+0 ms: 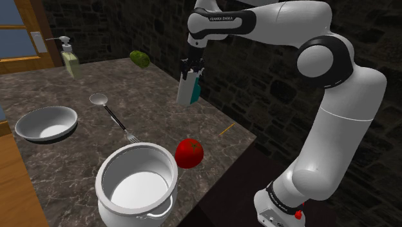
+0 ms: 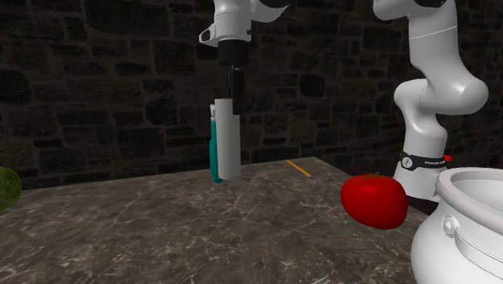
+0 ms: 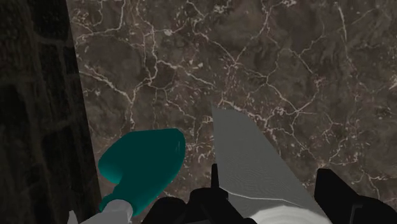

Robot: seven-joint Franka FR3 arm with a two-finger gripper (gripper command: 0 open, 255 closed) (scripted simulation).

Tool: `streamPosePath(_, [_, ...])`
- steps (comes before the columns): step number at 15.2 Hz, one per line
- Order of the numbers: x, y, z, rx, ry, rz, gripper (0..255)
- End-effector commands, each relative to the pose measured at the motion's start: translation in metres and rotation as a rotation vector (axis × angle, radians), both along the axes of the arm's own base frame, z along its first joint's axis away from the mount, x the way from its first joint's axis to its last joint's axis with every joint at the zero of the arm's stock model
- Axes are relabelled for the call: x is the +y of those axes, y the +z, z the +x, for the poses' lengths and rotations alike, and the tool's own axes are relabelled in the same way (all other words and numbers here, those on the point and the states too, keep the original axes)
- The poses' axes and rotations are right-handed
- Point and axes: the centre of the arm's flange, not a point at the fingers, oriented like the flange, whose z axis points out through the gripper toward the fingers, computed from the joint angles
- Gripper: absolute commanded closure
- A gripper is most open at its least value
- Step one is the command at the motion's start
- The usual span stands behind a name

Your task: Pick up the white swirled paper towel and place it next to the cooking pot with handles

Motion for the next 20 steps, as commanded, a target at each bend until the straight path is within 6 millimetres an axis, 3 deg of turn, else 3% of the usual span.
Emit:
streamPosePath(1, [0.000, 0.010, 0.000, 0.000, 0.000, 0.000, 255])
streamPosePath(20, [0.000, 0.110, 0.000, 0.000, 0.000, 0.000, 255])
